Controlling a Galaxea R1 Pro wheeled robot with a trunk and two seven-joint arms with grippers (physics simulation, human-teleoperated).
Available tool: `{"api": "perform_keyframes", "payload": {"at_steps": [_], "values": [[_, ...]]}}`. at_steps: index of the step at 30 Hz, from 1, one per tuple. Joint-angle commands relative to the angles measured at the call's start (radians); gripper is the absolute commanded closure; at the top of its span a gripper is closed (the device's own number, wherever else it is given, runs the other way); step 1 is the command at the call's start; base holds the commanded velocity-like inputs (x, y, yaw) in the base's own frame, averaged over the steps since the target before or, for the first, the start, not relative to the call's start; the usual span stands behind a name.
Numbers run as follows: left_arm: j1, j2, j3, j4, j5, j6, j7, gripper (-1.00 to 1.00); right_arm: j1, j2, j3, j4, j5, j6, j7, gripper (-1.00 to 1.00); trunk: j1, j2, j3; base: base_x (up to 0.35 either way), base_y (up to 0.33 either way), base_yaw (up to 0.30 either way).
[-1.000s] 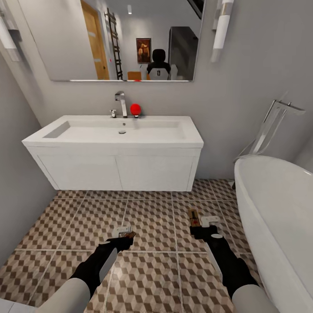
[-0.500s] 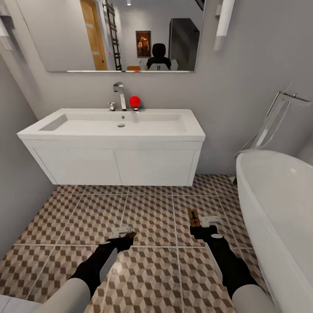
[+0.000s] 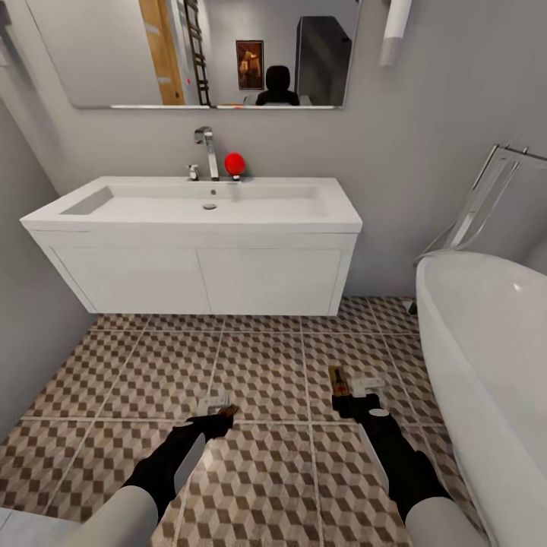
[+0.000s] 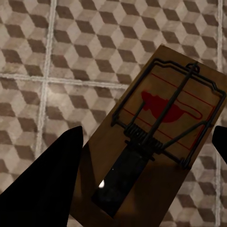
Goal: Take the four mousetraps from the cabinet in the bathroom and place them on the bathroom floor. Make sure all four end up on the same floor surface, and ensure that at least two of them are either under or directly next to the same bathroom sink.
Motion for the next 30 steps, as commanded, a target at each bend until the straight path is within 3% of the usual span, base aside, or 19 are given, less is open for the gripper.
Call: {"api": "perform_keyframes", "payload": {"at_steps": [1, 11, 14, 15, 18, 19, 24, 30], "values": [[-0.001, 0.001, -0.006, -0.002, 0.010, 0.004, 0.009, 1.00, 0.000, 0.000, 0.002, -0.002, 0.005, 0.007, -0.002, 1.00, 0.004, -0.008, -0.006, 0.000, 0.000, 0.000], [0.000, 0.001, -0.002, -0.018, 0.010, 0.009, 0.010, 1.00, -0.001, 0.000, 0.002, -0.002, 0.005, 0.006, -0.003, 1.00, 0.042, -0.078, -0.053, 0.000, 0.000, 0.000], [-0.001, 0.000, 0.000, -0.055, 0.010, 0.087, 0.011, 1.00, -0.001, 0.001, 0.003, -0.002, 0.005, 0.006, -0.003, 1.00, 0.054, -0.099, -0.067, 0.000, 0.000, 0.000], [-0.001, 0.000, 0.001, -0.096, 0.010, 0.149, 0.013, 1.00, -0.001, 0.001, 0.004, -0.002, 0.005, 0.006, -0.003, 1.00, 0.057, -0.106, -0.072, 0.000, 0.000, 0.000], [0.001, 0.007, -0.001, -0.323, 0.007, 0.348, 0.018, 1.00, -0.001, 0.001, 0.011, -0.002, 0.005, 0.005, -0.003, 1.00, 0.057, -0.106, -0.077, 0.000, 0.000, 0.000], [0.003, 0.009, -0.001, -0.386, 0.006, 0.375, 0.019, 1.00, -0.001, 0.001, 0.013, -0.002, 0.005, 0.006, -0.003, 1.00, 0.057, -0.106, -0.078, 0.000, 0.000, 0.000], [0.010, 0.018, -0.002, -0.512, 0.005, 0.417, 0.021, 1.00, -0.001, 0.001, 0.033, -0.002, 0.005, 0.006, -0.004, 1.00, 0.057, -0.106, -0.086, 0.000, 0.000, 0.000], [0.011, 0.019, -0.001, -0.500, 0.004, 0.420, 0.021, 1.00, 0.000, 0.001, 0.047, -0.002, 0.005, 0.005, -0.006, 1.00, 0.057, -0.106, -0.096, 0.000, 0.000, 0.000]]}}
